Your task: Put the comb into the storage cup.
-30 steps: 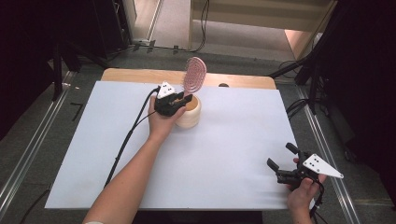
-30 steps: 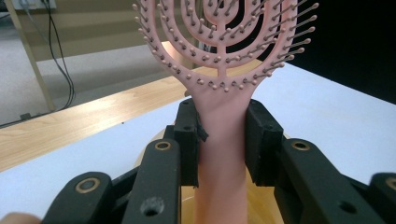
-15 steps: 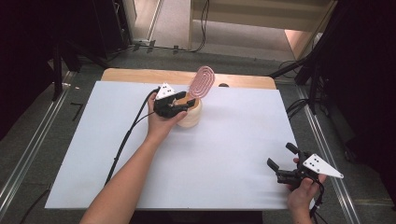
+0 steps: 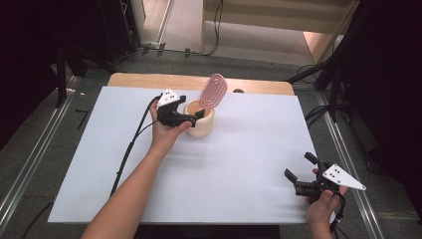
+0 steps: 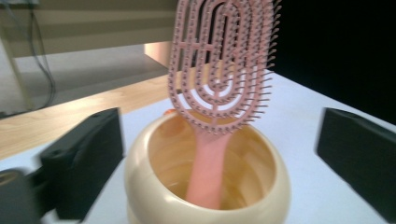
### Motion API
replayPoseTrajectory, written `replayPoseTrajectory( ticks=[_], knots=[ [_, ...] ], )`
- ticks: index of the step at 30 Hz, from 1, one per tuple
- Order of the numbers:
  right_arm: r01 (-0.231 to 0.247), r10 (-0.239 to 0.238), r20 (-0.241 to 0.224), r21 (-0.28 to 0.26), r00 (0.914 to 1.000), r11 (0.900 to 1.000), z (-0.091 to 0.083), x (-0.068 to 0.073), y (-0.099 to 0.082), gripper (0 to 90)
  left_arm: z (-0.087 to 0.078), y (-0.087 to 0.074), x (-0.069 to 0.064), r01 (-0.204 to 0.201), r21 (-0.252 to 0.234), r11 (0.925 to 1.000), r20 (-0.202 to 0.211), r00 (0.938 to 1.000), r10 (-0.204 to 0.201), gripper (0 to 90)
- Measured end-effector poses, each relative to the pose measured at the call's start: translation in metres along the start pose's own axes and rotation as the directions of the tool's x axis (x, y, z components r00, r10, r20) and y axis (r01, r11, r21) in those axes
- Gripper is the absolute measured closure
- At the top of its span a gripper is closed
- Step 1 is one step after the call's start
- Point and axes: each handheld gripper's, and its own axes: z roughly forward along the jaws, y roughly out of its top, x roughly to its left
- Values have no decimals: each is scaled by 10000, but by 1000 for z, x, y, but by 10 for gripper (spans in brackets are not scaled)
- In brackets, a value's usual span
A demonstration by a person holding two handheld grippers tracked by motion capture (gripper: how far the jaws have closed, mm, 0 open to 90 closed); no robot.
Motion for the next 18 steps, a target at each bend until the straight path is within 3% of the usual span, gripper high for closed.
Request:
replayPoseTrajectory(
  ticks=[6,11,18],
  knots=[
    [32,-32,26,-7,10000,10000,0,0,0,0,-15,-1,-5,-323,-276,9991,-247,9992,316,2],
    [10,-10,27,21,10000,10000,0,1,0,0,-26,-5,-6,-551,-226,9982,-449,9975,540,3],
    [36,-36,18,23,10000,10000,1,1,0,0,-44,-12,-5,-553,-307,9980,-595,9968,534,3]
  ],
)
